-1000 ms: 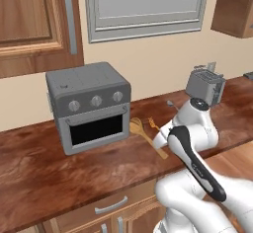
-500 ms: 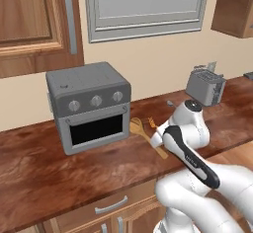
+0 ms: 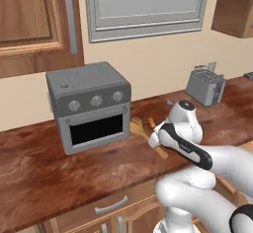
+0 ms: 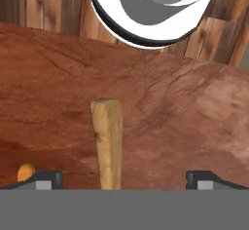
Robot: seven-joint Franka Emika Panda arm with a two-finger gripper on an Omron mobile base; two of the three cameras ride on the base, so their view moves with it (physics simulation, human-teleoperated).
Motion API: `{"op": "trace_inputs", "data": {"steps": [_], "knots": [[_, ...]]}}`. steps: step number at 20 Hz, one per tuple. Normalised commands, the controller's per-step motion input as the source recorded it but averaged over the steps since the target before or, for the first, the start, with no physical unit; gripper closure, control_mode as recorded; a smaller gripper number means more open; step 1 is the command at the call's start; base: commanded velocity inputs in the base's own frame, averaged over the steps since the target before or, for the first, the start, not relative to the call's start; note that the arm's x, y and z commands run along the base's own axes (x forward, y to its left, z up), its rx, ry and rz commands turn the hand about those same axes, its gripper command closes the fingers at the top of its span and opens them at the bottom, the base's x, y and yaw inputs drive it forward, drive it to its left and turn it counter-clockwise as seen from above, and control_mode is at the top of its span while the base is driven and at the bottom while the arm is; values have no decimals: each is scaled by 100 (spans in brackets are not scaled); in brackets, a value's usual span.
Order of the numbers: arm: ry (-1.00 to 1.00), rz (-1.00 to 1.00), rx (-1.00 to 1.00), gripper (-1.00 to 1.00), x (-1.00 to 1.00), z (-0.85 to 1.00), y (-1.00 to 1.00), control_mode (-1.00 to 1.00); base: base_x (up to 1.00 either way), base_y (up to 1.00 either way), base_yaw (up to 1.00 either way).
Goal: Organize the utensils by type. Pick up the wooden spoons from the counter and place them in the open cabinet. Then pick up the metallic utensils from the counter and place them in the open drawer.
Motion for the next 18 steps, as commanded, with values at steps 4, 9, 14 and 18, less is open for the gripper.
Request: {"op": "trace_inputs", "data": {"steps": [4, 9, 14, 18], "knots": [[0, 0, 0, -100, 8, -63, 0, -100, 0, 0, 0], [0, 0, -1, -100, 8, -63, 0, -100, 0, 0, 0], [0, 0, -2, -100, 0, -57, 9, -100, 0, 0, 0], [0, 0, -3, -100, 0, -52, 19, -100, 0, 0, 0]]}}
